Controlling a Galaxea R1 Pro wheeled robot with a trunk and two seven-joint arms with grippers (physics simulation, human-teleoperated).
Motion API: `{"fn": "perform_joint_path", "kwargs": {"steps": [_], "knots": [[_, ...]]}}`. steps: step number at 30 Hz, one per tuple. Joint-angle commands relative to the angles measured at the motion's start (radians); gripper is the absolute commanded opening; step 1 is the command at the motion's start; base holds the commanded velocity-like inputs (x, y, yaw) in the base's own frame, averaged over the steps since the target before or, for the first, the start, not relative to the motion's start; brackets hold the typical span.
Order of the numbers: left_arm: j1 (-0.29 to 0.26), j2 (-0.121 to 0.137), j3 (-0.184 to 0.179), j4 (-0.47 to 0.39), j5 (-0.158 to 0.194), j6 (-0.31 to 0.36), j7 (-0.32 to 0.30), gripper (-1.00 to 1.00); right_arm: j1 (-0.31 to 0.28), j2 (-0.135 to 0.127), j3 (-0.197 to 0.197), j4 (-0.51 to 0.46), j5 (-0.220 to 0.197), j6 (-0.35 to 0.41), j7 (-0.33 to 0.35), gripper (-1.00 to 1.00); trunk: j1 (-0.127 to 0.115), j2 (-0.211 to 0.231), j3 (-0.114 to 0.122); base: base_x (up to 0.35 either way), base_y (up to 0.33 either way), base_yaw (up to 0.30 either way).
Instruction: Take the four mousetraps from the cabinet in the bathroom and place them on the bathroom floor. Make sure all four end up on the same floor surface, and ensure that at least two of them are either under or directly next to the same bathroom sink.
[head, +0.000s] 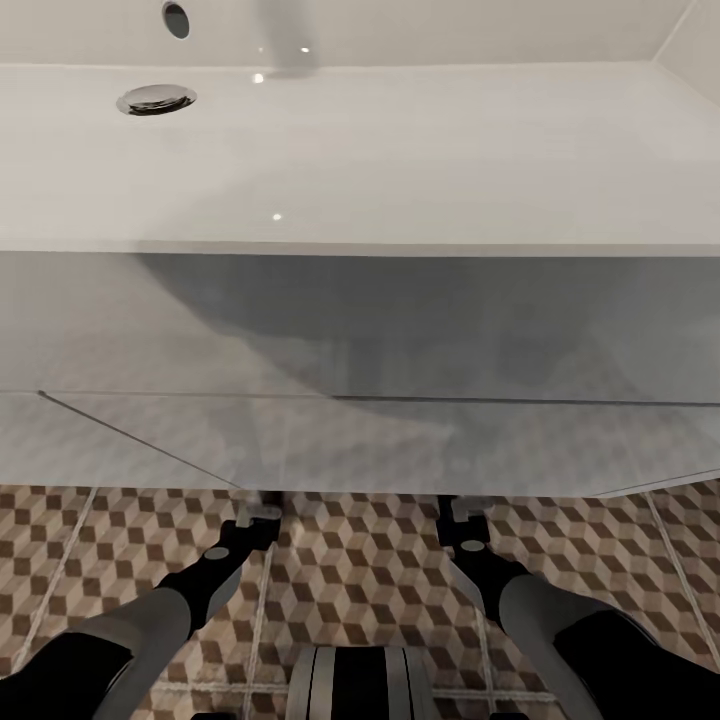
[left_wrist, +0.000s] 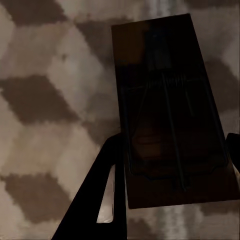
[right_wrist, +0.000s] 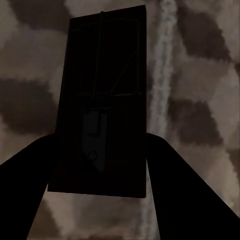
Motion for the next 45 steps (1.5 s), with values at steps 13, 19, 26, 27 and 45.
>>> {"fn": "perform_joint_path", "kwargs": {"steps": [13,19,26,27,45], "knots": [[0.0,-0.013,-0.011,0.014,0.004,-0.041,0.007,-1.0,0.0,-0.001,0.009,0.001,-0.01,-0.004,-0.001,-1.0,0.0,0.0,-0.001,0.0,0.0,0.0],[0.0,-0.013,-0.011,0.015,0.005,-0.072,0.011,-1.0,0.0,-0.001,0.009,0.001,-0.01,-0.004,-0.001,-1.0,0.0,0.0,-0.001,0.0,0.0,0.0],[0.0,-0.01,-0.012,0.015,0.006,-0.075,0.011,-1.0,0.0,-0.001,0.009,0.001,-0.01,-0.004,0.006,-1.0,0.0,0.0,-0.001,0.0,0.0,0.0],[0.0,-0.01,-0.012,0.015,0.007,-0.075,0.011,-1.0,0.0,-0.001,0.008,0.001,-0.01,-0.004,0.013,-1.0,0.0,0.0,-0.001,0.0,0.0,0.0],[0.0,-0.01,-0.012,0.015,0.007,-0.076,0.013,-1.0,0.0,-0.001,0.007,0.001,-0.011,-0.003,0.037,-1.0,0.0,0.0,-0.001,0.0,0.0,0.0]]}}
